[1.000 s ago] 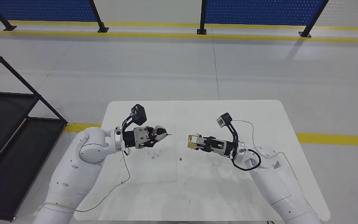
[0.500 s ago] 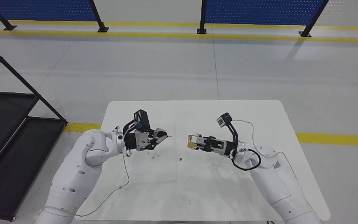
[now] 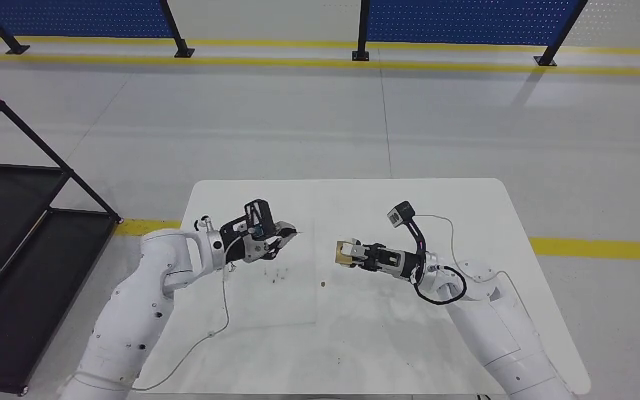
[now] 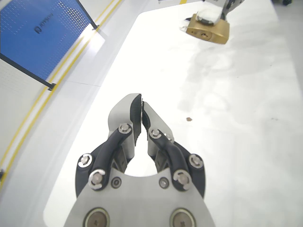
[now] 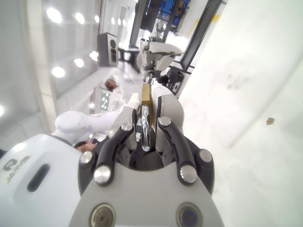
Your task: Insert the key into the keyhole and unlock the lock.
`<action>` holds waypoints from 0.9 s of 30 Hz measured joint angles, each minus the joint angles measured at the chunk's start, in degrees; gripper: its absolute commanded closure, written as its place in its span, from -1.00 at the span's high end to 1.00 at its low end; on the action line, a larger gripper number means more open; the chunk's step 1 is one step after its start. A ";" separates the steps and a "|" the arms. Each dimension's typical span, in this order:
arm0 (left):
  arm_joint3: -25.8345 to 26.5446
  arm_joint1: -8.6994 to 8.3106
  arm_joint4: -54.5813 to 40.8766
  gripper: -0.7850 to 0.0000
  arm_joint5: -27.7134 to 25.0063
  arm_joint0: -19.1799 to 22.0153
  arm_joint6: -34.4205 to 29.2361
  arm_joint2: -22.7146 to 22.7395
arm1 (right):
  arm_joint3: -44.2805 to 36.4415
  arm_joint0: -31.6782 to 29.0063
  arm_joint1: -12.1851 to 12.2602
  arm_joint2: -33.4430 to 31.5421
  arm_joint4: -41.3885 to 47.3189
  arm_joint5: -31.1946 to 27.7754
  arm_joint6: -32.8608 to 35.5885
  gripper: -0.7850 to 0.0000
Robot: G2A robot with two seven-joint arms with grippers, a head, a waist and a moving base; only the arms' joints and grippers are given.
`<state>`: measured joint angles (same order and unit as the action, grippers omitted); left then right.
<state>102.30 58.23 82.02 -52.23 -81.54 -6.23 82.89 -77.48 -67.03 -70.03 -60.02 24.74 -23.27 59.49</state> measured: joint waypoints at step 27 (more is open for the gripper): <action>-4.78 -2.28 47.13 -1.00 33.01 -5.32 39.89 -2.35 | -4.92 -2.20 0.97 -1.96 -8.92 7.90 -8.13 -1.00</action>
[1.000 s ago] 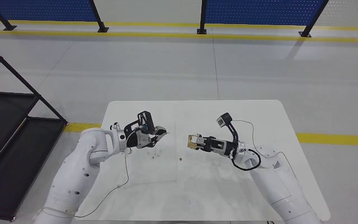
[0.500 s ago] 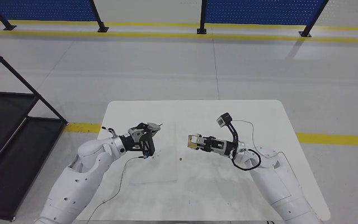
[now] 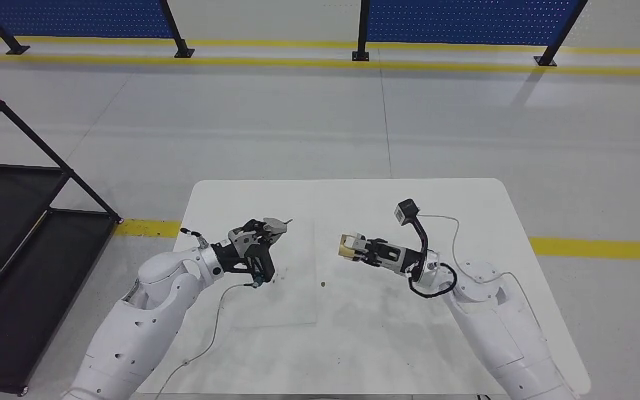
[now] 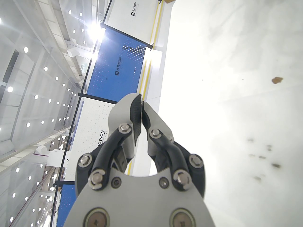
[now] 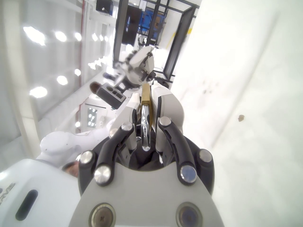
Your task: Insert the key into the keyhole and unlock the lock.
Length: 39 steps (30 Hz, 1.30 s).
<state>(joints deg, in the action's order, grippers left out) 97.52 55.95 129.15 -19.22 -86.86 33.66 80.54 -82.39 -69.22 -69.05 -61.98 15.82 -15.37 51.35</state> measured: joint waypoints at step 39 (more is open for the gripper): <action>-9.06 -1.60 18.06 -1.00 27.55 9.31 33.92 -3.68 | 0.03 0.01 -0.01 0.01 0.09 -0.04 0.03 -1.00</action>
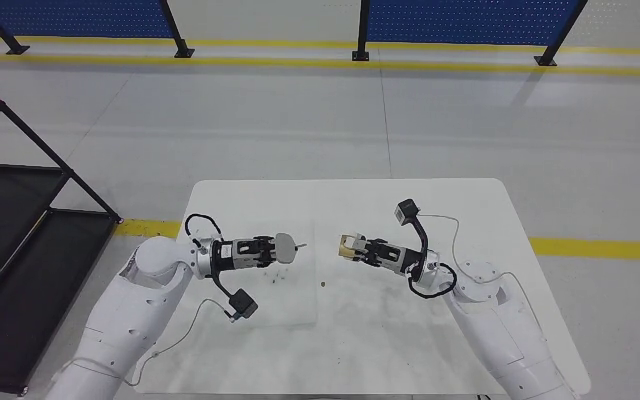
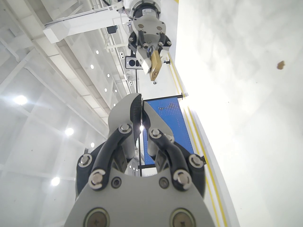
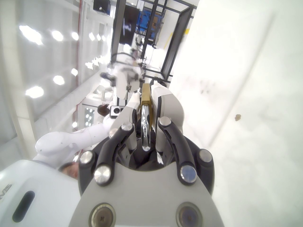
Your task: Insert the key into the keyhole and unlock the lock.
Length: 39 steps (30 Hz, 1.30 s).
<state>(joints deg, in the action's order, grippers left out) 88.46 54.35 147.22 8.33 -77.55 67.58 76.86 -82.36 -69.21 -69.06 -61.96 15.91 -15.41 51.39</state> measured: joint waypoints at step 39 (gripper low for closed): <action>-22.26 2.83 1.99 -1.00 11.79 23.41 16.26 -16.35 | 0.00 0.00 0.00 0.00 0.00 0.00 0.00 -1.00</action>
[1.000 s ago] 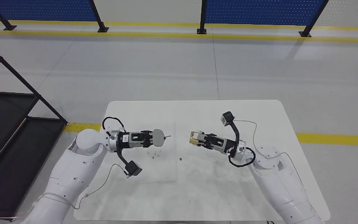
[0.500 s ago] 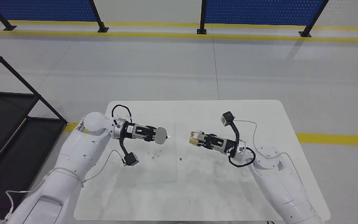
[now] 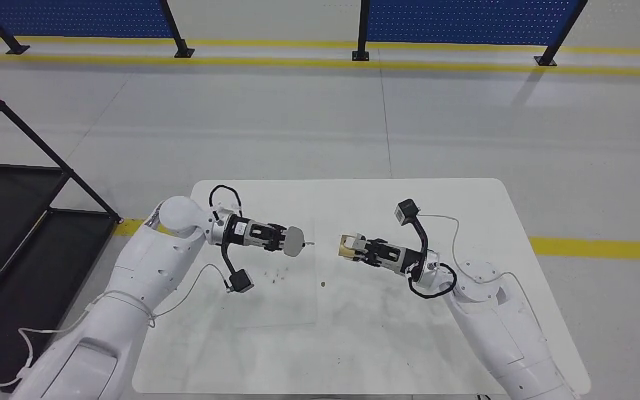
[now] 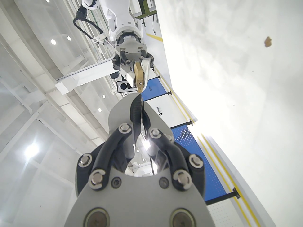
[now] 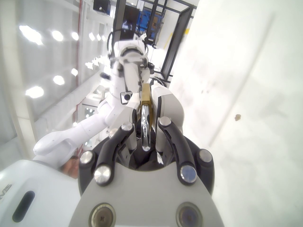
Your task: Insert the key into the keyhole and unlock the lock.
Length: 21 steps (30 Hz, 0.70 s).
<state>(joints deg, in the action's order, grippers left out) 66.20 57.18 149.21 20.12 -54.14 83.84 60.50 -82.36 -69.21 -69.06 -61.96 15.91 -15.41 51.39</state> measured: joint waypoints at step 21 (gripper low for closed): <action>3.86 -0.91 -4.64 -1.00 0.74 -1.42 -0.41 -2.96 | 0.16 1.10 -0.14 2.64 3.62 -1.93 5.95 -1.00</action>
<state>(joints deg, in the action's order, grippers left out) 70.05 56.27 144.57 20.86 -55.56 83.43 57.55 -82.20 -68.11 -69.20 -59.32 19.53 -17.34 57.34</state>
